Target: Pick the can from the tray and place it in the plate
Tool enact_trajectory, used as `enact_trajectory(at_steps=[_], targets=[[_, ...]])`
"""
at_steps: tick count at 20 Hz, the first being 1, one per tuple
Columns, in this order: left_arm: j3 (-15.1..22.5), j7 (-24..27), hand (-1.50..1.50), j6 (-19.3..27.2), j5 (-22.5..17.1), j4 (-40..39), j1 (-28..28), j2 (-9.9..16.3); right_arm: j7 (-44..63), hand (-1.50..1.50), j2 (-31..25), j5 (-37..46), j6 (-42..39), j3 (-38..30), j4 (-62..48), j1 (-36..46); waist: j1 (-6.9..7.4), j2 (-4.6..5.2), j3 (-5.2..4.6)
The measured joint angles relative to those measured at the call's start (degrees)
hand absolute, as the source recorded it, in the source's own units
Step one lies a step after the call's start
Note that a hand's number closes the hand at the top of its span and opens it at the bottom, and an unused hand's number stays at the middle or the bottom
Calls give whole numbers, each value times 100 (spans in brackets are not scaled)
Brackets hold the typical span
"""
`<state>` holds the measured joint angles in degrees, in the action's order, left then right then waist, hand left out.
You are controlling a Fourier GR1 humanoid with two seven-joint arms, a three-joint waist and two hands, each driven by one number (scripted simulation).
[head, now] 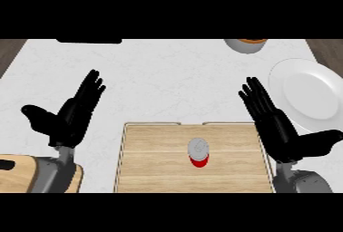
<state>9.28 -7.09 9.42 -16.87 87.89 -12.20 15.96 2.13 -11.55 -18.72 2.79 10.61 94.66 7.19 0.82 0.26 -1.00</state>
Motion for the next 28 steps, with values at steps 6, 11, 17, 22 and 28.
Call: enact_trajectory(at_steps=[6,11,17,22,28], targets=[[-329,-67,0,80,498,137,414,-474,366,150,-181,724,556,38,361,124,-61,-91,253],[-430,-238,0,124,698,-14,485,-450,160,-150,-781,2194,1455,-134,396,-187,-266,-105,167],[-585,-315,0,-79,842,-120,442,-548,-298,-150,-360,3247,2220,640,782,-1318,-223,-86,195],[-696,-365,0,-191,1004,-149,390,-622,311,-150,-639,4219,2186,1180,1127,-1701,-180,-78,189],[-818,-442,0,-328,1161,-174,337,-695,1617,-150,-749,5225,1793,1667,1812,-1758,-139,-71,179]])
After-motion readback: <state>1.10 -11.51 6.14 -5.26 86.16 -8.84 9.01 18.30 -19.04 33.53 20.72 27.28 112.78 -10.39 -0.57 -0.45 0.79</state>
